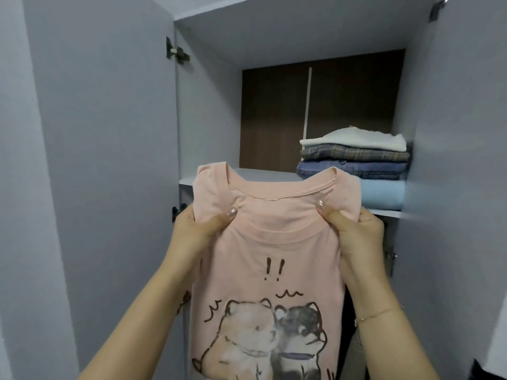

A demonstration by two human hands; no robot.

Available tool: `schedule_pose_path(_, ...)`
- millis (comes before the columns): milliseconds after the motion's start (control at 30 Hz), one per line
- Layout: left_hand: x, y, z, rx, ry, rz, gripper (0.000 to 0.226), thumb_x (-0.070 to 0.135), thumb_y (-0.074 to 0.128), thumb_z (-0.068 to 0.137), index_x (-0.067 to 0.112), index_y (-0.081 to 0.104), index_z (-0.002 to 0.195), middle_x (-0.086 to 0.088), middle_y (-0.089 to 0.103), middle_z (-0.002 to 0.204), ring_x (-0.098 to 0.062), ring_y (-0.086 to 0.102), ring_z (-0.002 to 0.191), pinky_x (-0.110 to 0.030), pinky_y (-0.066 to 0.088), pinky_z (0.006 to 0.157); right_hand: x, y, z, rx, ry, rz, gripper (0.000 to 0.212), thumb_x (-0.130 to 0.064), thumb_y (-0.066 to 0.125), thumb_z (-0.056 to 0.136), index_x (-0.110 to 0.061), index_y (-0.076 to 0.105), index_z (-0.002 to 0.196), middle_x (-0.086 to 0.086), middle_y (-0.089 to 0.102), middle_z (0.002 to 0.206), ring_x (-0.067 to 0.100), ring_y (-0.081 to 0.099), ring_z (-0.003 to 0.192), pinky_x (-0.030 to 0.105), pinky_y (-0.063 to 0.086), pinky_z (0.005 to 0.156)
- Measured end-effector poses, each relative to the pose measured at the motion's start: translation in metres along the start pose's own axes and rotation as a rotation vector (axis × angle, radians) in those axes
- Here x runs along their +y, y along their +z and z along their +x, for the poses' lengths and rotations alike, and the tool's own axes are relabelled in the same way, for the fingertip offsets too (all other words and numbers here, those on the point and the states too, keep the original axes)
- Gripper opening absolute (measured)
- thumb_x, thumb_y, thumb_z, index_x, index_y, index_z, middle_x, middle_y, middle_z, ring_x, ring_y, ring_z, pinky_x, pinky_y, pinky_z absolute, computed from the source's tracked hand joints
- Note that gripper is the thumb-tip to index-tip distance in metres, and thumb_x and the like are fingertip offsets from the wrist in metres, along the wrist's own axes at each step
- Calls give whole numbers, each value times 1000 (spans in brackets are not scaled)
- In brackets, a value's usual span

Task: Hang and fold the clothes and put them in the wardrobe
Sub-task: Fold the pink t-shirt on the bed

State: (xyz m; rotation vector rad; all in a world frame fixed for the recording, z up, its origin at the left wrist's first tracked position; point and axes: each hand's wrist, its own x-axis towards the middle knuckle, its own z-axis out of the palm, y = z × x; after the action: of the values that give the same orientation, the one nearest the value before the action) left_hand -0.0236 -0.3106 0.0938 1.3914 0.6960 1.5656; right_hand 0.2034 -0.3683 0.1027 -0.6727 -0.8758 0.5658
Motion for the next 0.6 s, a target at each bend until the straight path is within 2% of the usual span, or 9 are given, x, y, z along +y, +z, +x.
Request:
schedule_pose_path(67, -12, 1, 40, -44, -8, -13, 33, 27, 84, 72, 23, 73, 102, 3, 75, 101, -18, 73, 93, -34, 57, 75, 12, 10, 26, 68, -14, -26, 9, -9, 82, 70, -15, 78, 74, 4, 75, 81, 10, 66, 70, 23, 54, 62)
schedule_pose_path(200, -19, 13, 123, -174, -23, -107, 21, 22, 81, 75, 28, 75, 95, 1, 76, 98, -18, 74, 88, -26, 58, 66, 18, 36, 89, 143, -39, -97, 7, -11, 82, 71, -11, 76, 73, 8, 74, 81, 16, 66, 71, 26, 56, 63)
schedule_pose_path(267, -14, 23, 161, -240, -46, -186, 19, 19, 80, 76, 23, 76, 95, -1, 76, 98, -19, 74, 87, -23, 57, 62, 9, 49, 118, 182, -83, -141, 6, -9, 82, 71, -11, 76, 73, 8, 76, 84, 17, 70, 72, 25, 57, 62)
schedule_pose_path(333, -4, 35, 196, -316, -61, -244, 28, 20, 80, 72, 18, 74, 100, -3, 76, 98, -19, 74, 87, -24, 57, 61, -5, 62, 145, 210, -120, -167, 8, -8, 81, 72, -12, 75, 75, 6, 76, 82, 16, 72, 69, 23, 56, 58)
schedule_pose_path(433, 21, 58, 243, -441, -97, -359, 49, 21, 82, 63, 12, 69, 110, -8, 75, 100, -24, 73, 88, -30, 58, 62, -38, 76, 184, 255, -125, -187, 18, -10, 81, 73, -8, 70, 86, 6, 75, 74, 18, 73, 65, 27, 57, 54)
schedule_pose_path(533, 50, 89, 287, -559, -136, -434, 47, 15, 82, 68, 11, 67, 112, -12, 75, 99, -29, 73, 86, -41, 60, 67, -77, 86, 227, 274, -151, -260, 36, -9, 84, 70, 1, 68, 102, 15, 75, 86, 25, 73, 75, 36, 61, 64)
schedule_pose_path(600, 69, 116, 314, -606, -176, -469, 41, 10, 79, 75, 9, 66, 114, -14, 75, 98, -30, 73, 86, -45, 60, 71, -101, 91, 255, 289, -169, -334, 38, -7, 83, 71, 2, 69, 105, 14, 74, 91, 23, 72, 75, 38, 61, 70)
